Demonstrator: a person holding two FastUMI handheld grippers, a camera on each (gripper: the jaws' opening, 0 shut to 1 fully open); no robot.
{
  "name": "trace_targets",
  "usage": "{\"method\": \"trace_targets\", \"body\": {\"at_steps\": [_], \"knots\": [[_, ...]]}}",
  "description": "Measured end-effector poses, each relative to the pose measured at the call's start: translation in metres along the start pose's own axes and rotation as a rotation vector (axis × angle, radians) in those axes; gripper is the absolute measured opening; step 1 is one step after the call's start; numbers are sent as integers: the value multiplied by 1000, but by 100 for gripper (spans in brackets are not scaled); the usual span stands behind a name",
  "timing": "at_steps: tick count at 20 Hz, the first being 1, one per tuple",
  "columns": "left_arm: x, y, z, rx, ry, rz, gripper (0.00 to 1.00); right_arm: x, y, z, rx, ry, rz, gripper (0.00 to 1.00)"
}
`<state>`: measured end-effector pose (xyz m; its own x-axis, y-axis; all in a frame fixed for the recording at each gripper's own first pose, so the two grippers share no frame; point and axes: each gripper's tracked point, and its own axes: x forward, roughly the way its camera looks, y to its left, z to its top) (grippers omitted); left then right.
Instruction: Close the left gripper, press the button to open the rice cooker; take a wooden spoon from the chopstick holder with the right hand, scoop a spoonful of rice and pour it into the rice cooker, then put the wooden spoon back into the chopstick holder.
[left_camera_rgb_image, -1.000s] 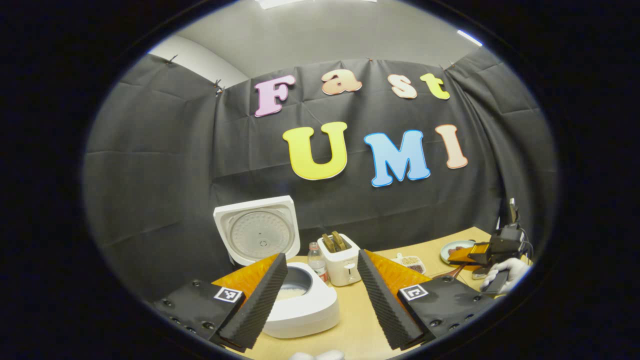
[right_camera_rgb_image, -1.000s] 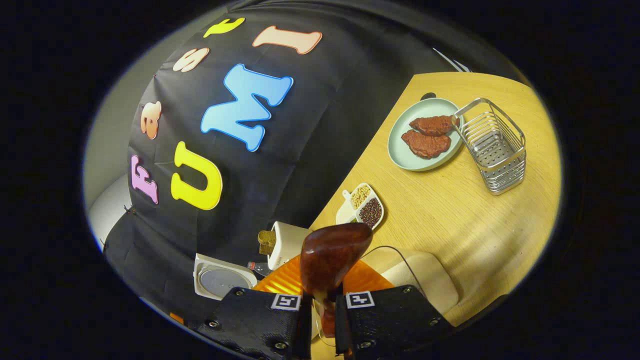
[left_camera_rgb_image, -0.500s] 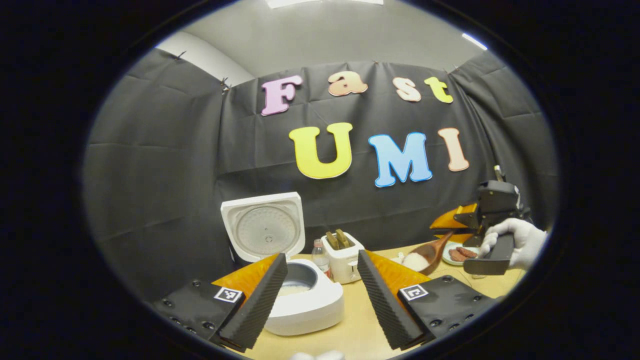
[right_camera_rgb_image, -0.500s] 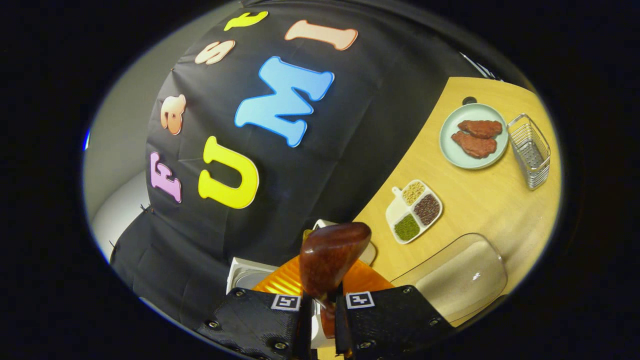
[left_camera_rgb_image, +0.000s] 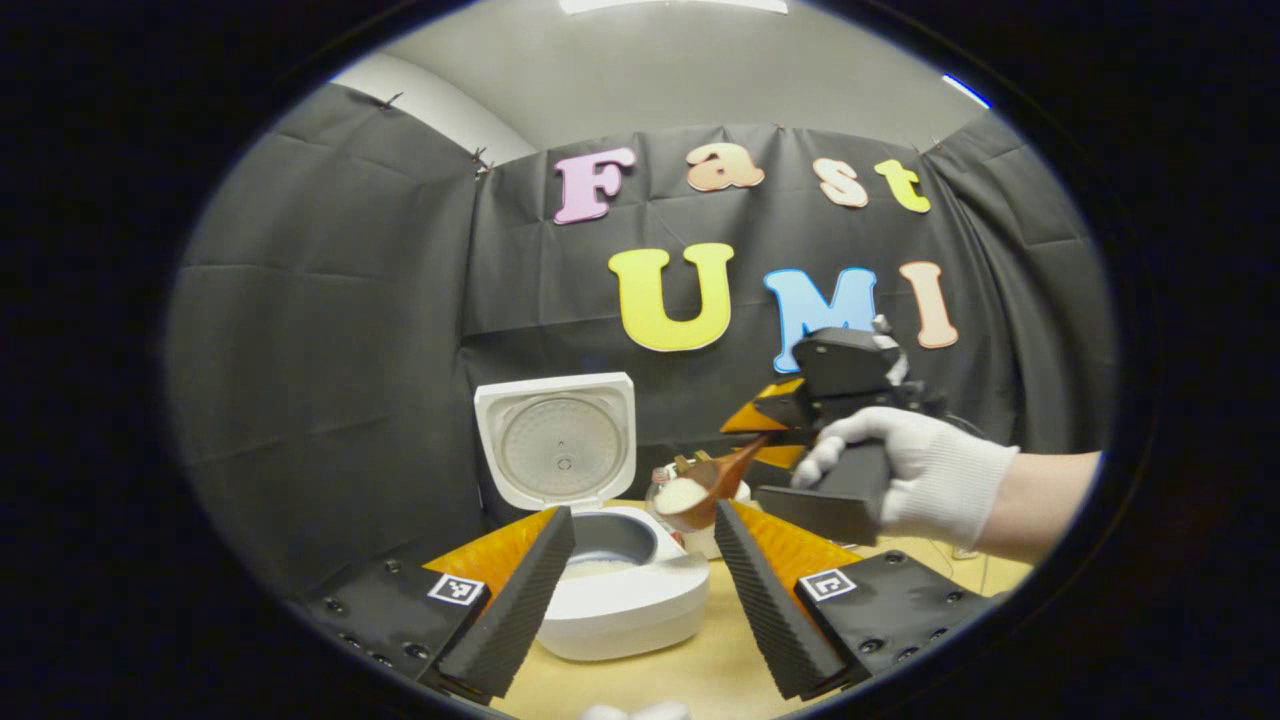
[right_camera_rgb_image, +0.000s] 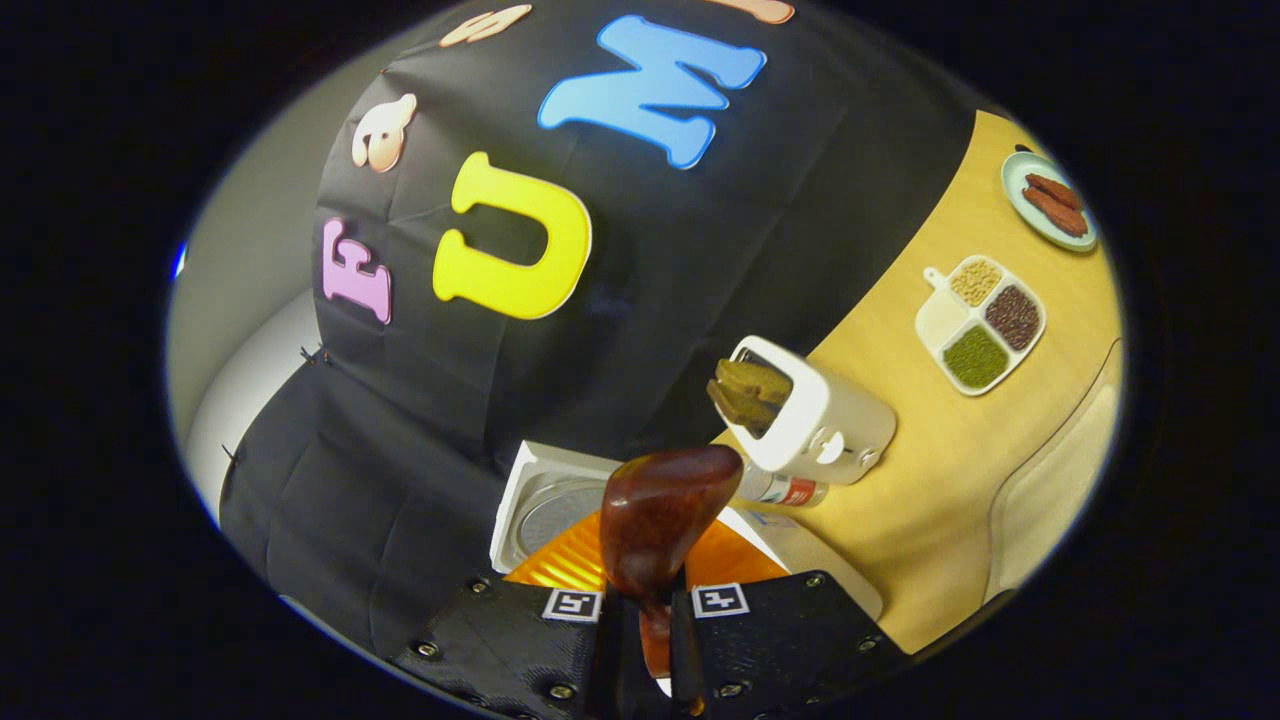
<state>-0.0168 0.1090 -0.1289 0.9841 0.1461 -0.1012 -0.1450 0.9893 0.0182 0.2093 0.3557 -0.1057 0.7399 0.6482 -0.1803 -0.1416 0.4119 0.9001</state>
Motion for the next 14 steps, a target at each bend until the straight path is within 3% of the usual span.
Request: {"method": "trace_targets", "body": {"at_steps": [4,6,7,14], "knots": [[-2,5,-4,-8,2,24,99,47,18,-45,-39,71,10,18],[-1,6,-3,-12,0,34,92,61,20,-60,-75,98,2,18],[-3,8,-2,-10,1,47,96,64,20,-65,-93,104,-2,18],[-13,19,-6,-16,-3,60,96,74,-4,-59,-285,49,-92,18]]}}
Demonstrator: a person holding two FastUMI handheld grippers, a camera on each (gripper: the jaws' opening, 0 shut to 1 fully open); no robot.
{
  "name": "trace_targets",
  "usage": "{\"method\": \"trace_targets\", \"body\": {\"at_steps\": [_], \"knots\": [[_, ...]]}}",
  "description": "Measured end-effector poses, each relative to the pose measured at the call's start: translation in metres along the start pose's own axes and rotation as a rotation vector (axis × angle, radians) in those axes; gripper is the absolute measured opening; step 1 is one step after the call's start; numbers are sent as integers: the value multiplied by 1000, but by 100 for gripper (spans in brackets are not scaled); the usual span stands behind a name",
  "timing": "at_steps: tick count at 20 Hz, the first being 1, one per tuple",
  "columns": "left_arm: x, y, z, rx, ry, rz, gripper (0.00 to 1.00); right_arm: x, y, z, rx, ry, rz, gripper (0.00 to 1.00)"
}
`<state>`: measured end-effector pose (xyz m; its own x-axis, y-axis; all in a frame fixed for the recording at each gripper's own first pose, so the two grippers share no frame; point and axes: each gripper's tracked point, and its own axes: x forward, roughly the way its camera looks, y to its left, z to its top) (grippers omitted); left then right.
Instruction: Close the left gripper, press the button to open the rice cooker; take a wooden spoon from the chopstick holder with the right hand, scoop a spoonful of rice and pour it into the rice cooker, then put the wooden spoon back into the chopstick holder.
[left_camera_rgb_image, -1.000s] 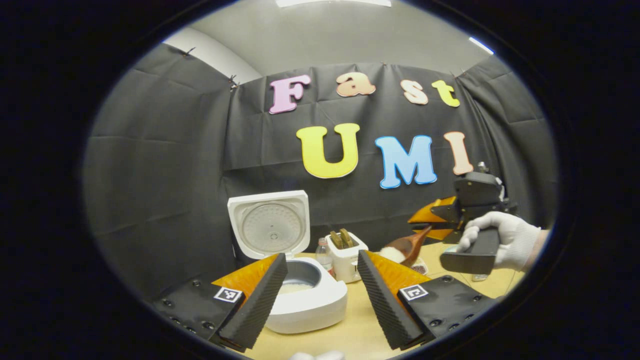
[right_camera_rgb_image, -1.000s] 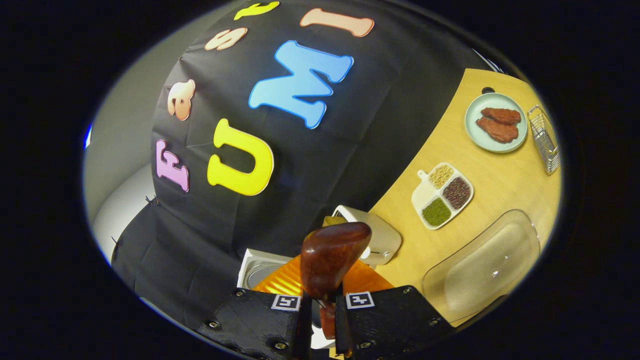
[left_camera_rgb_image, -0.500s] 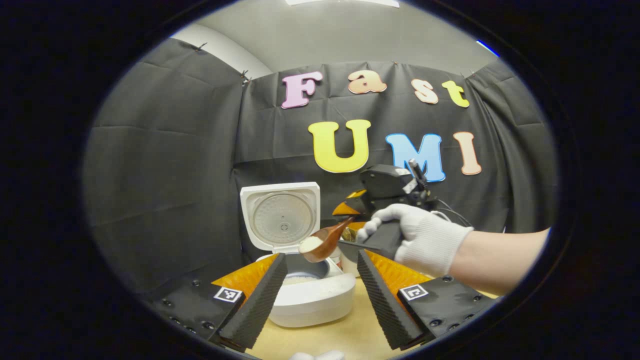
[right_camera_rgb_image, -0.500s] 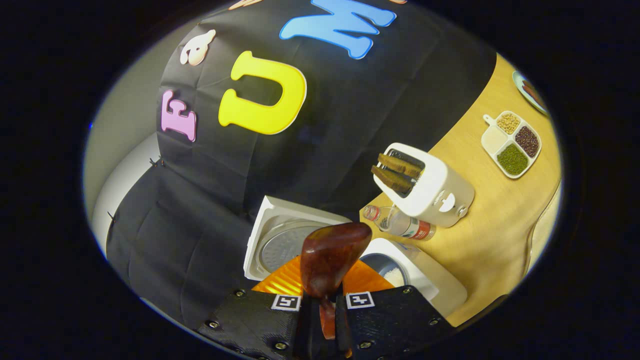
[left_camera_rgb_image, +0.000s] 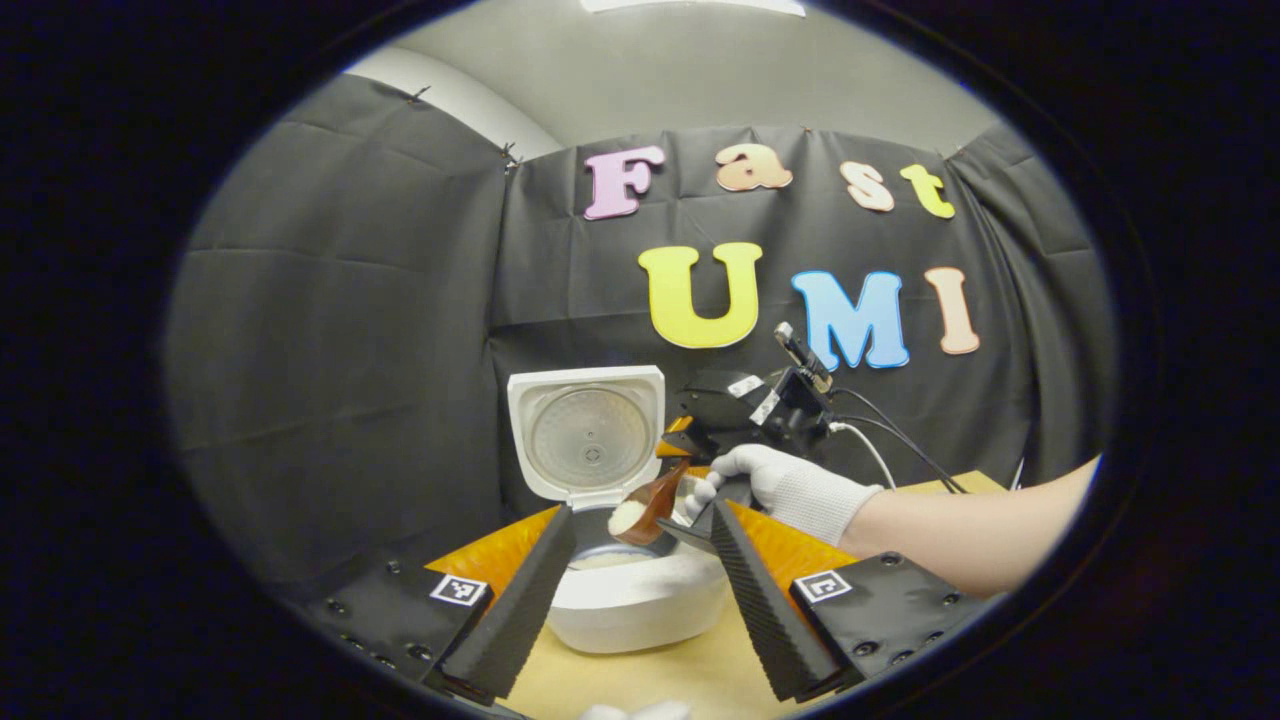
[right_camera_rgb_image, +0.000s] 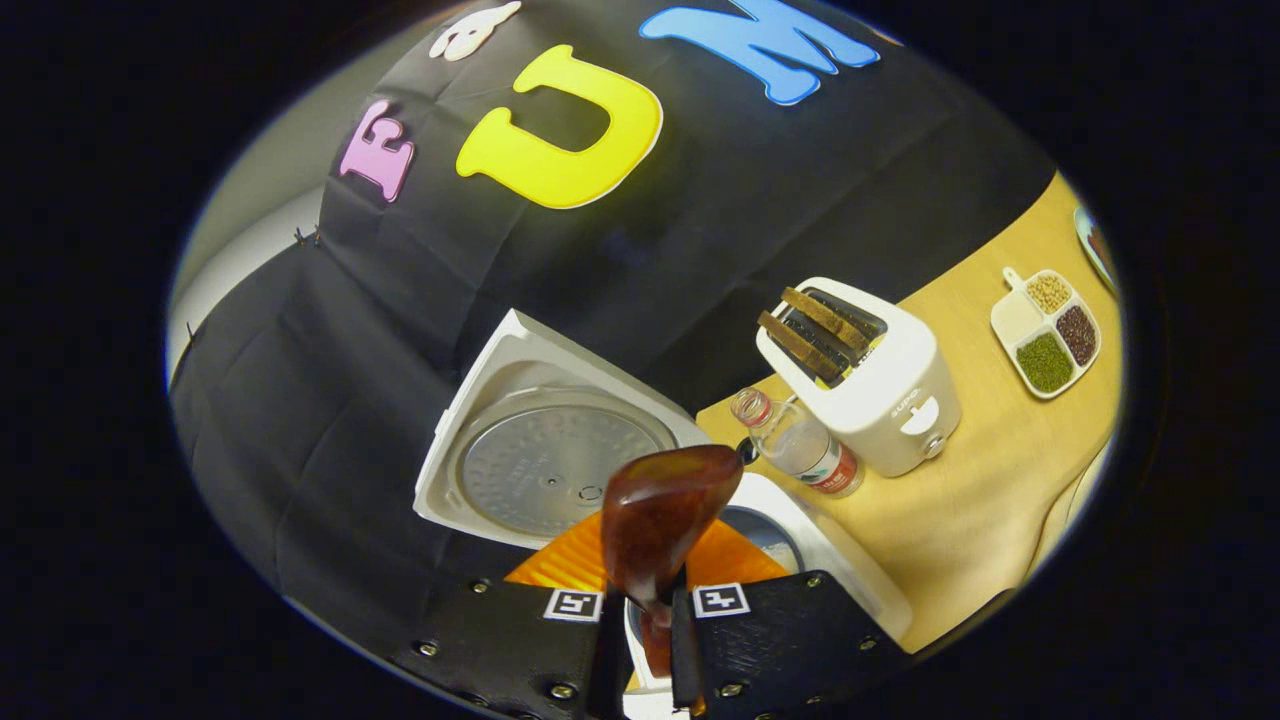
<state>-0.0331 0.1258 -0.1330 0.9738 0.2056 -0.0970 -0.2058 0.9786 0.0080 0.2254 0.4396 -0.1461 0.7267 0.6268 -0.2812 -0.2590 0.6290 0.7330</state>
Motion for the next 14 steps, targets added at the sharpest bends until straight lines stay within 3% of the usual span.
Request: {"method": "trace_targets", "body": {"at_steps": [6,14], "knots": [[-4,-8,4,14,-9,-19,96,8,-3,-1,-324,-81,-89,18],[-10,-16,5,34,-26,-35,96,17,25,-14,-778,-138,-84,18]]}}
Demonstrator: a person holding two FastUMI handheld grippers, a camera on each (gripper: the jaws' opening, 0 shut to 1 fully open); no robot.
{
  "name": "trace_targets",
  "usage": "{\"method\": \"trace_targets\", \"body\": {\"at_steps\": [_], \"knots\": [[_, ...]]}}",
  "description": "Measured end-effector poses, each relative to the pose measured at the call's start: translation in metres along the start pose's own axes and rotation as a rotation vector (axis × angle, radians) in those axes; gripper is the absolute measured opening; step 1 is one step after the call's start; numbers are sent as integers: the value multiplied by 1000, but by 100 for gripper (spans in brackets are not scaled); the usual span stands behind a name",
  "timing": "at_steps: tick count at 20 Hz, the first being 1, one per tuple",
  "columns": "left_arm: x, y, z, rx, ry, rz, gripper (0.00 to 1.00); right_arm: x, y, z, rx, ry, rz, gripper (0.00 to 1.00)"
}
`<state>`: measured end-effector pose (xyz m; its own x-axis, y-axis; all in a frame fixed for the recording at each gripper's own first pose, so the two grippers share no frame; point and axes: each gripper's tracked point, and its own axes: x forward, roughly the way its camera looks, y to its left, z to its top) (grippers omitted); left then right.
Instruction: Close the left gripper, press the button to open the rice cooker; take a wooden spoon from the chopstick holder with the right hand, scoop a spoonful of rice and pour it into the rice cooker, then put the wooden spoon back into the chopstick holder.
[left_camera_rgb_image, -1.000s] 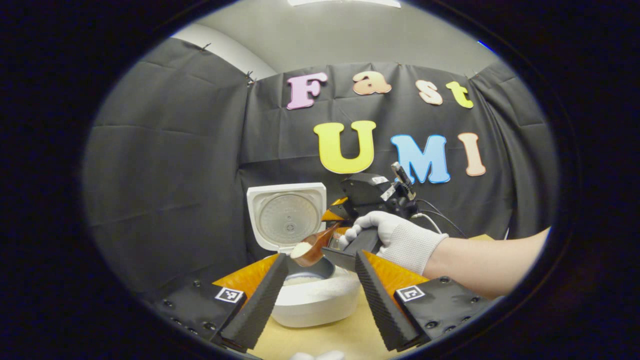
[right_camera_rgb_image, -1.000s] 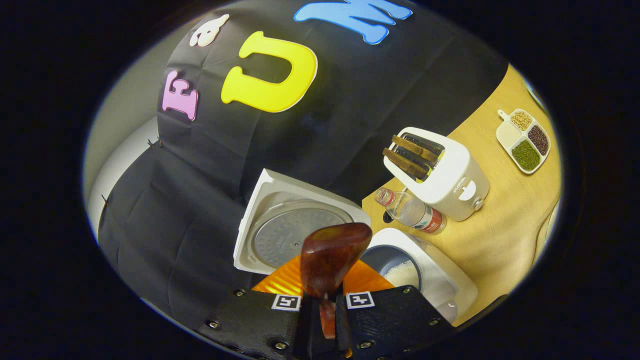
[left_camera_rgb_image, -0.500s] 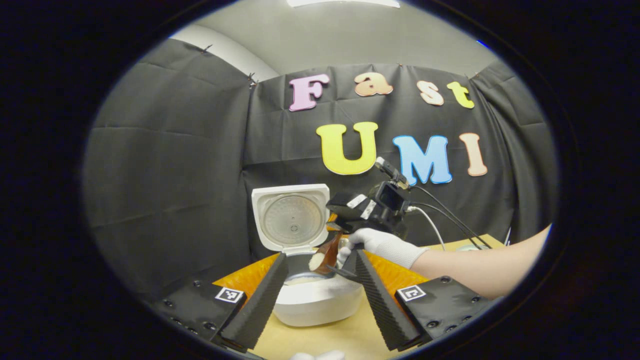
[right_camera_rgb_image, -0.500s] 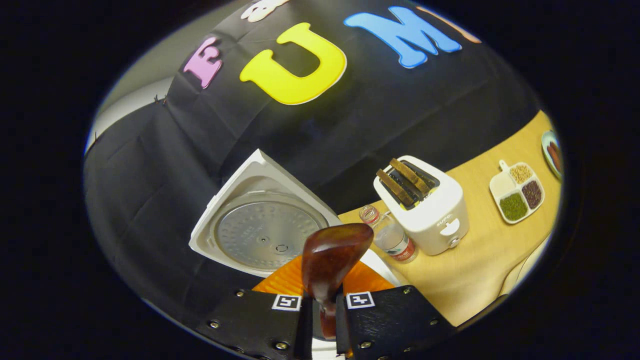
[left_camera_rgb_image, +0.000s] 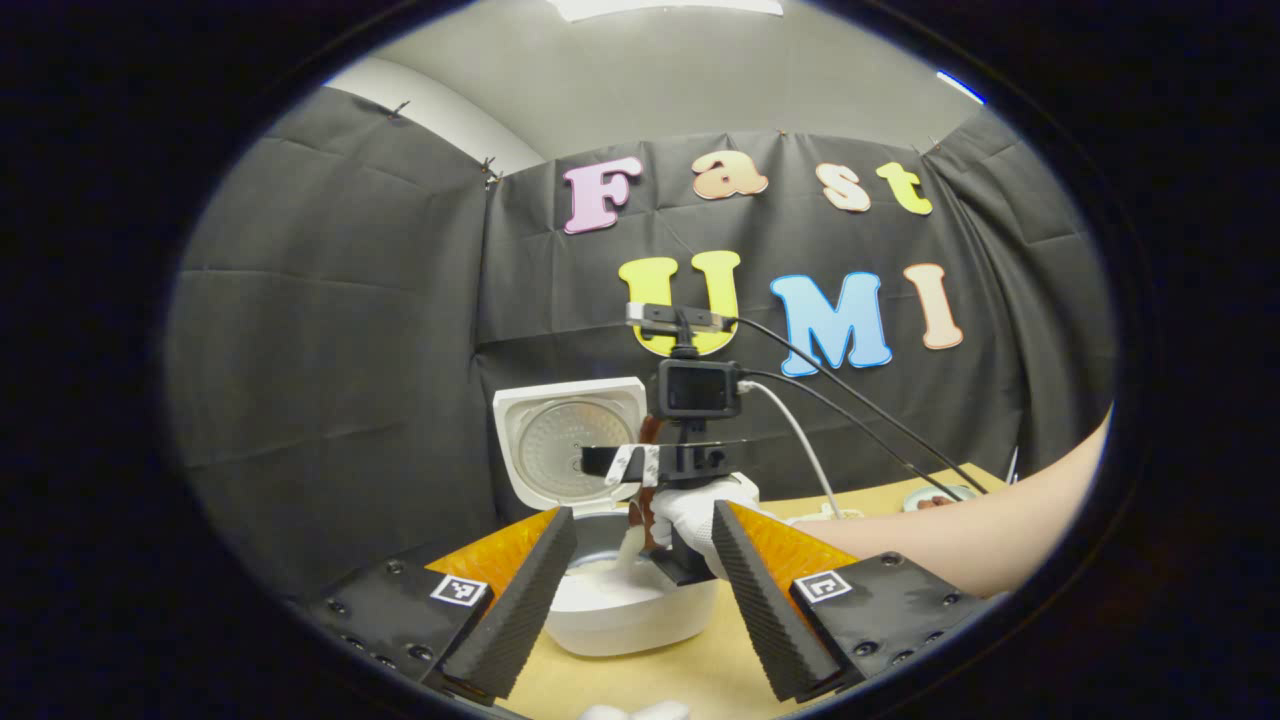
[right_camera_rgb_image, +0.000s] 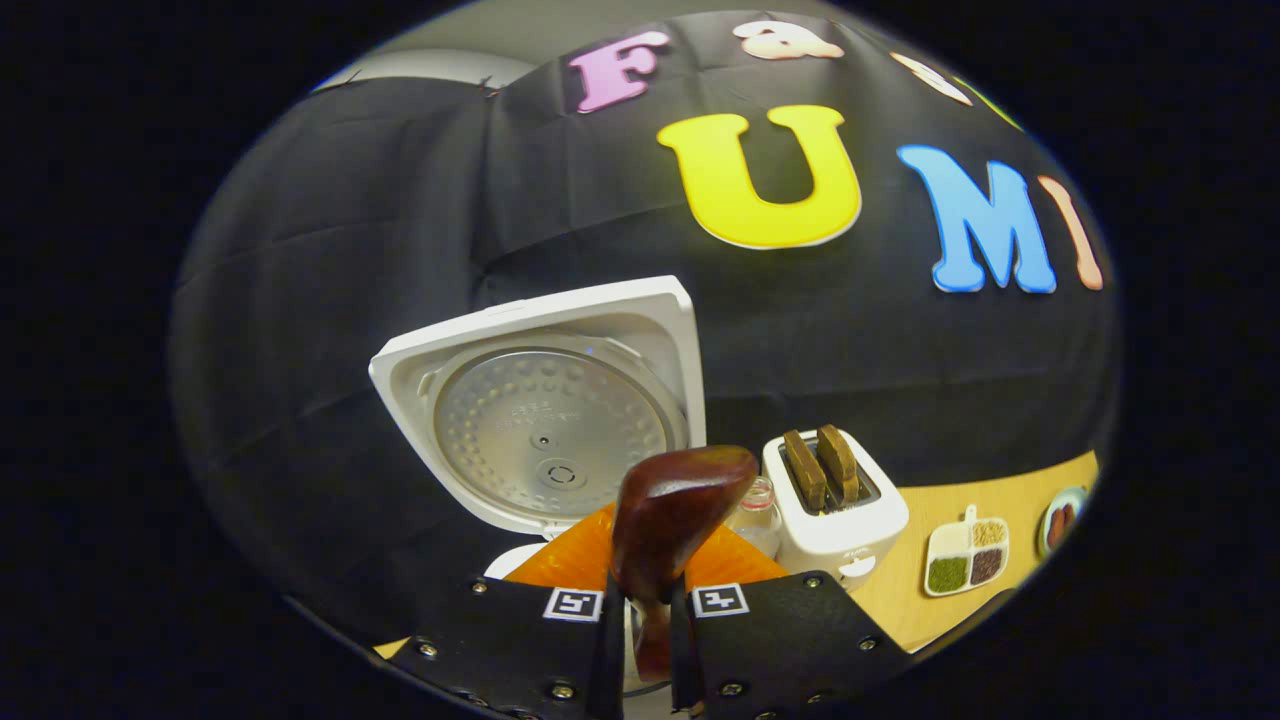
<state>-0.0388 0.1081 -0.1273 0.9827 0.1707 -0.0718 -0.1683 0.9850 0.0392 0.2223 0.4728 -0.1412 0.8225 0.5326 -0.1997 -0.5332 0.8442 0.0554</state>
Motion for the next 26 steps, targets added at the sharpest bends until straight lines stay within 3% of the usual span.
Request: {"method": "trace_targets", "body": {"at_steps": [6,12,15,17,20,26], "knots": [[2,-3,1,-3,4,-4,96,-7,21,8,-295,-78,34,18],[1,-5,0,-4,7,-13,96,-11,28,14,-290,-101,87,18],[2,-6,-1,-9,12,-15,96,-13,23,9,-104,-45,131,18],[0,-4,1,-11,7,-13,96,-15,19,9,138,5,175,18],[0,-3,5,-6,3,-7,96,-20,-1,21,426,20,178,18],[-2,-12,16,-13,-13,-20,96,-40,-60,32,623,-2,114,18]]}}
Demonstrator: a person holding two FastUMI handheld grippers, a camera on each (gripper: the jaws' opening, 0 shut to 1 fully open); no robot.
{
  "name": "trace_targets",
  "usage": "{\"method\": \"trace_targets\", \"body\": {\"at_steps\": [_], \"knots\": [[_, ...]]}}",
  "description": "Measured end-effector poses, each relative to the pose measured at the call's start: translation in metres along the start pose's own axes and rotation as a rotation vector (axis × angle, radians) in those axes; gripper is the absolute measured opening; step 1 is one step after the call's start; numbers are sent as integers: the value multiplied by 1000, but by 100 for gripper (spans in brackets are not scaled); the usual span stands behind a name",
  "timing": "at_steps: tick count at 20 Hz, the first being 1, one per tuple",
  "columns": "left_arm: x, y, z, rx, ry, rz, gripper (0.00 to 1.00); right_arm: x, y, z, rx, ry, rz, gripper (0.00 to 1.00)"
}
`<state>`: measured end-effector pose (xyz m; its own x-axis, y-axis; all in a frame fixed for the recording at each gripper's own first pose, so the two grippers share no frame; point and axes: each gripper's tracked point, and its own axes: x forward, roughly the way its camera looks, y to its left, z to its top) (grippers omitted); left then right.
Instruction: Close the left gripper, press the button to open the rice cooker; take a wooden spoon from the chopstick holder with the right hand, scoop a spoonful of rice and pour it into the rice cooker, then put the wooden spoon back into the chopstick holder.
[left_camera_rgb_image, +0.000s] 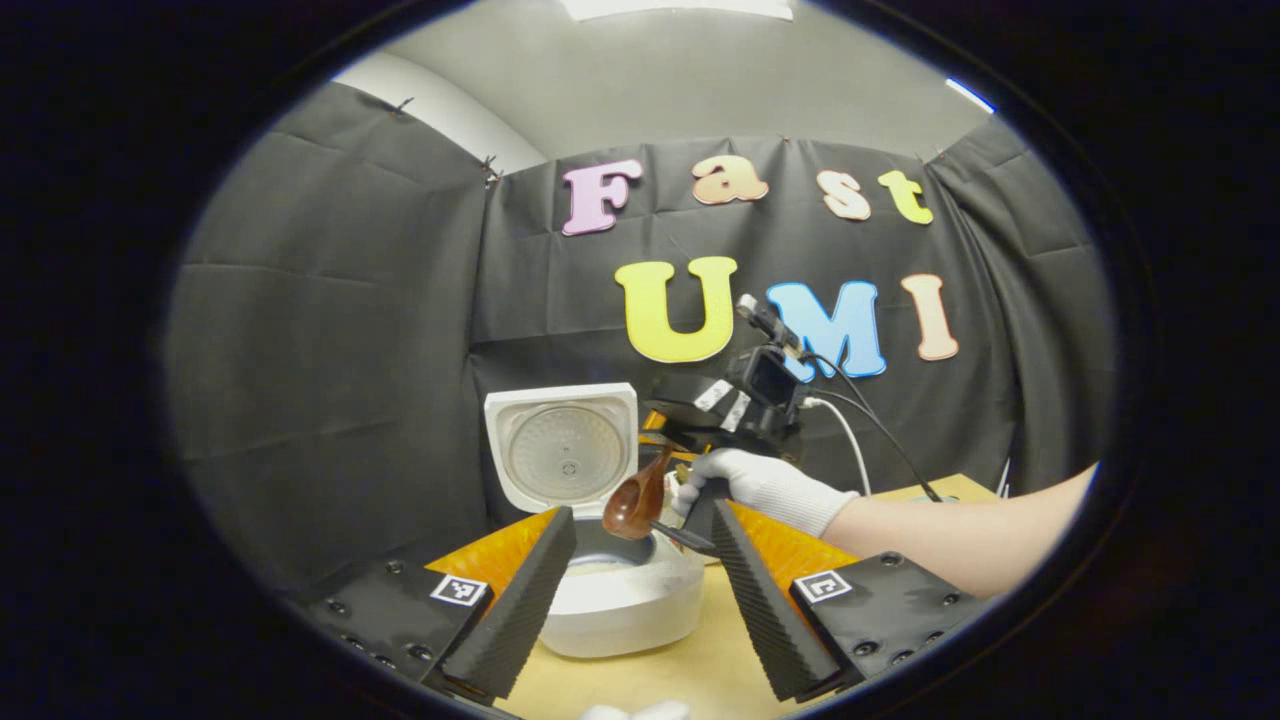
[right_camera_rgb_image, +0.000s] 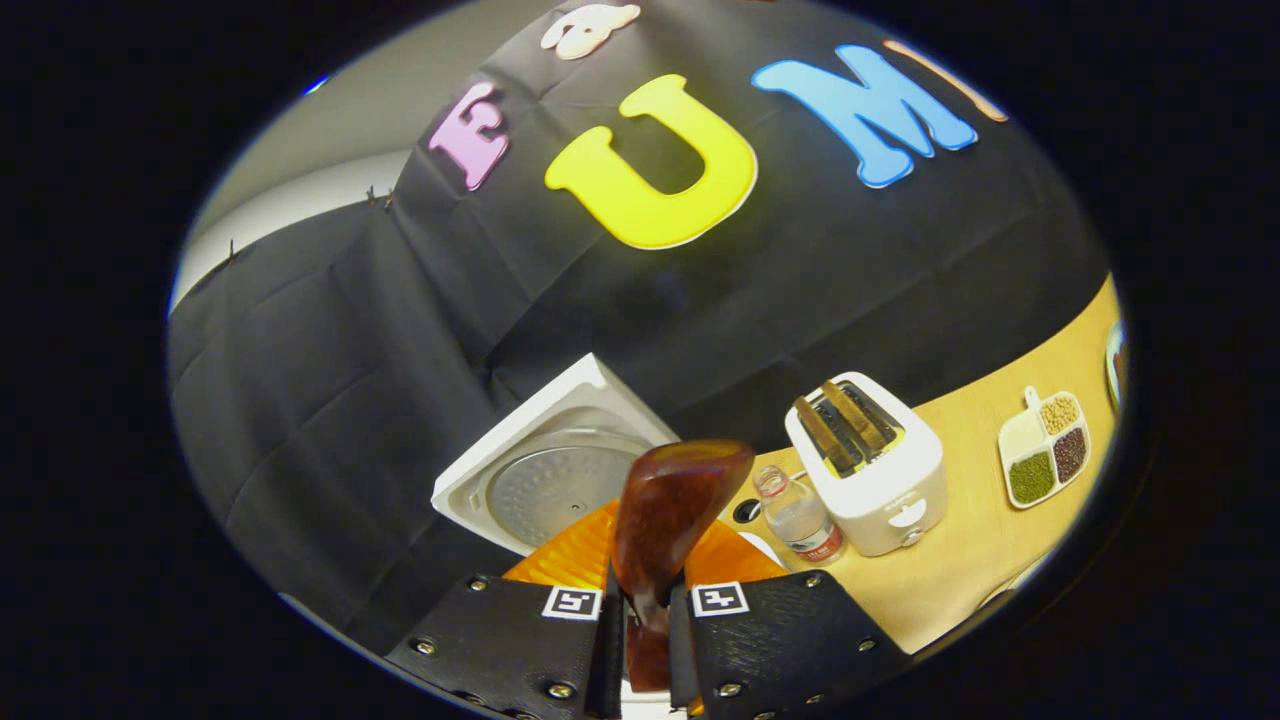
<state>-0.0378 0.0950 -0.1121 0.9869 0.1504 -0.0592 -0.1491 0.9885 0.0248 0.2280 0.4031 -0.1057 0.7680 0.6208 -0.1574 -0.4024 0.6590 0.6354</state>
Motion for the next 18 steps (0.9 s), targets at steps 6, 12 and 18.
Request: {"method": "trace_targets", "body": {"at_steps": [6,12,18], "knots": [[-4,-29,9,0,-12,-50,96,-67,-77,45,6,-84,-116,18],[-4,-74,17,-1,-10,-124,96,-183,-220,110,19,-216,-352,18],[2,-113,17,16,7,-142,97,-303,-355,158,82,-312,-567,18]]}}
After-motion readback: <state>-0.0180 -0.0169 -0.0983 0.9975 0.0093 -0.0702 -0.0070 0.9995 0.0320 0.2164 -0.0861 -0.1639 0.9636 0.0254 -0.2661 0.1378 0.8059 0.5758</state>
